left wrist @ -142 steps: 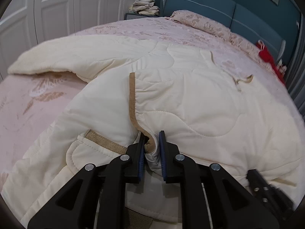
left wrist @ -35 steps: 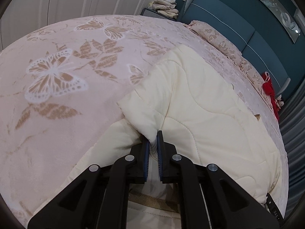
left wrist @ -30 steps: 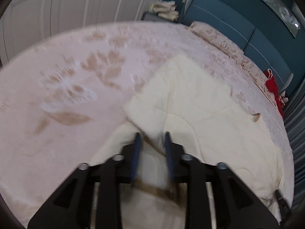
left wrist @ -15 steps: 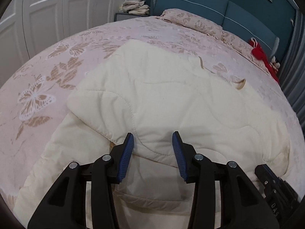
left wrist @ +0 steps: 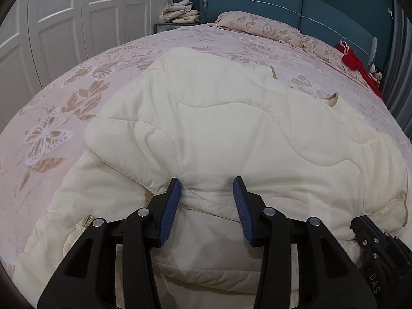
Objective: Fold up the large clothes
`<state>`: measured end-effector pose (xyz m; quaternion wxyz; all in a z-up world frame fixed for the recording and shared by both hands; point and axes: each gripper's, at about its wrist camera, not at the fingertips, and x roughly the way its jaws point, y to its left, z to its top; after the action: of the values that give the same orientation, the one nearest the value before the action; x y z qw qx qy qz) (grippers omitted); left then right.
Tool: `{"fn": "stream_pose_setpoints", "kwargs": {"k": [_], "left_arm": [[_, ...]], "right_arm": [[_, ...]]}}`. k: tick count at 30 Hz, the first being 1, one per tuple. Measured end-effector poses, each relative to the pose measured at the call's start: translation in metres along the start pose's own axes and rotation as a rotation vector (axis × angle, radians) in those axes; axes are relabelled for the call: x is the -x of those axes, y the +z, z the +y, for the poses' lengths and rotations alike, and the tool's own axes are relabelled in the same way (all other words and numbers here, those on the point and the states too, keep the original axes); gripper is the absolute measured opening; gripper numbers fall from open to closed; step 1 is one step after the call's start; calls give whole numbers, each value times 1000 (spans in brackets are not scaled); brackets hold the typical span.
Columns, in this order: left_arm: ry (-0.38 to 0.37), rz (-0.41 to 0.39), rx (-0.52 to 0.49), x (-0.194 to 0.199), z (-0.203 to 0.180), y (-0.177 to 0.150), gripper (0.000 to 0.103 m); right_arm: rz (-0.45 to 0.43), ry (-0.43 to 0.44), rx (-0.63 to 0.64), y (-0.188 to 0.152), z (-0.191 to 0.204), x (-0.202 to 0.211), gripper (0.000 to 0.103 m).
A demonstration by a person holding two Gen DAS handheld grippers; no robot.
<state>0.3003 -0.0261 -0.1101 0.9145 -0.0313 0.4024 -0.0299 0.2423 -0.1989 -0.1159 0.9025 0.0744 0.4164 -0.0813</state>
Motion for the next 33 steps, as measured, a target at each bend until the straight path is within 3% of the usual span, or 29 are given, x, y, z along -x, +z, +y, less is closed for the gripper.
{"fn": "stream_pose_setpoints", "kwargs": {"k": [7,12,15,18,22,25,29,33], "left_arm": [[38,2,-32,-2,-6,0,41],[22,37,-27,12,-3,10,42],[-82,37,22,48,6,24,43],[-181,-27,99,86,16,48,60],[-239,-137,182,102,17,105,70],[-219,-161,238,80,19,140,72],[-98,-137,261,16,24,172,72],[-18,-53,190,-55,22,183,71]], "right_arm": [[0,-4,3,0,0,-1,7],[40,43,-38,11,-10,10,7],[12,40,-3,17,-9,46,17],[-56,63,73,26,-9,82,17],[-110,92,77,69,-13,89,24],[-137,130,21,110,-15,66,25],[-130,178,-40,149,-8,19,26],[-86,177,-18,183,16,-47,26]]}}
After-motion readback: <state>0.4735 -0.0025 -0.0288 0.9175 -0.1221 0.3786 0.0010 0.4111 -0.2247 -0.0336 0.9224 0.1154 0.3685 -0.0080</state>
